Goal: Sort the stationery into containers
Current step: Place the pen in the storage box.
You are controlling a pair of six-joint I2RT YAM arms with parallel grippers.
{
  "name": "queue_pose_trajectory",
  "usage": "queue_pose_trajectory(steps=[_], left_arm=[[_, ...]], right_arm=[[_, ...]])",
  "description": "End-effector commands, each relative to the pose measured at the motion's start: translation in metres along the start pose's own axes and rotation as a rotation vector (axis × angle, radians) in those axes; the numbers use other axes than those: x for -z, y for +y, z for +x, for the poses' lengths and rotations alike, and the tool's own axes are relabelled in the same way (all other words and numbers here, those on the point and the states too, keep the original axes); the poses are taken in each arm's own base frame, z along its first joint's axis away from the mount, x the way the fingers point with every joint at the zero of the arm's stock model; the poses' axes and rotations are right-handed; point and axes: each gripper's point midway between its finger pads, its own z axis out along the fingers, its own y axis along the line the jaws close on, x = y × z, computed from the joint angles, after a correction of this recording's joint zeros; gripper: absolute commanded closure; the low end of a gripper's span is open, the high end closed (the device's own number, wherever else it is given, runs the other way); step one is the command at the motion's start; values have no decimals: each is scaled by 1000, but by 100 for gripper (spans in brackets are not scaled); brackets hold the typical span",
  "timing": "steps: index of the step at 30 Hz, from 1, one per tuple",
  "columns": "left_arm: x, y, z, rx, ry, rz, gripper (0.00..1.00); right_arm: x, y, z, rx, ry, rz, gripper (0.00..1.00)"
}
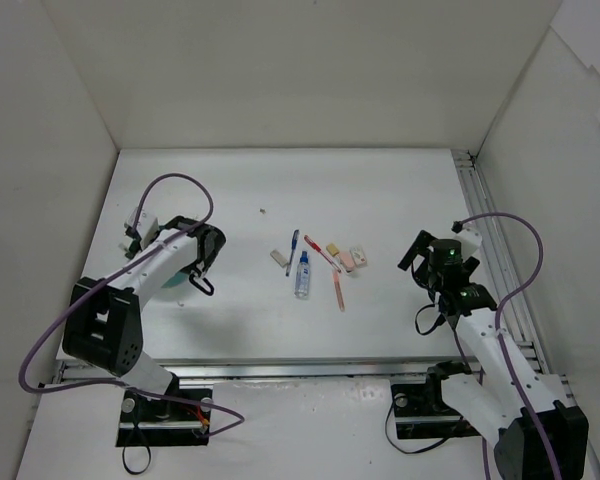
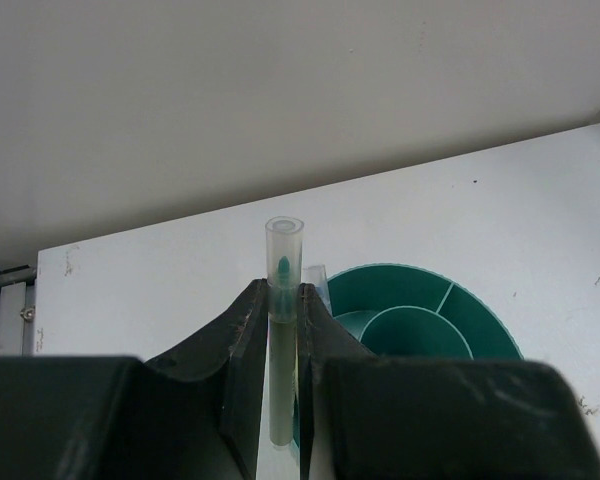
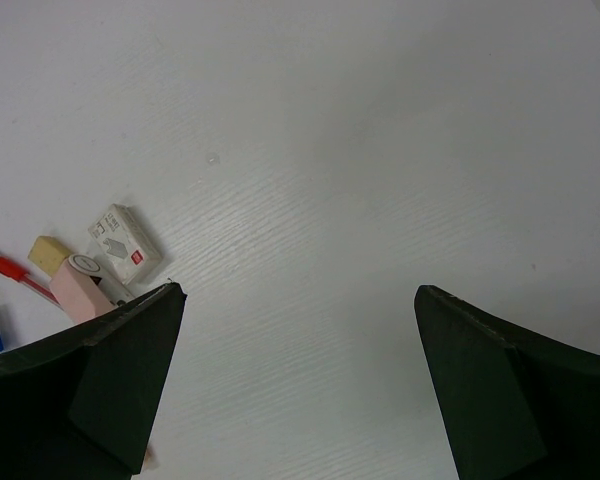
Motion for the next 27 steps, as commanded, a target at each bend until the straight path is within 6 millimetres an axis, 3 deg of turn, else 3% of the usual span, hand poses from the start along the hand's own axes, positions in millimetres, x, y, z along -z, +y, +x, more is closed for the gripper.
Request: queue_pose_trajectory(steps=[1,9,16,24,27], left_arm=[[-4,-10,-22,421,-36,-12,100],[-9,-31,-16,406,-53,-22,100],[-12,-28,-4,407,-35,-55,100],[-5,-11,22,427,27,-109,90],[0,-8,22,438,39,-97,74]], right_arm=[[-4,7,-17,-16,-59,-6,2],[-10,9,-15,-4,-40,-3,2],[-11,9,-15,-1,-34,2,2],[-11,11,-14,-1,-31,-10,2],[-10,13,-14,0,-29,-20,2]])
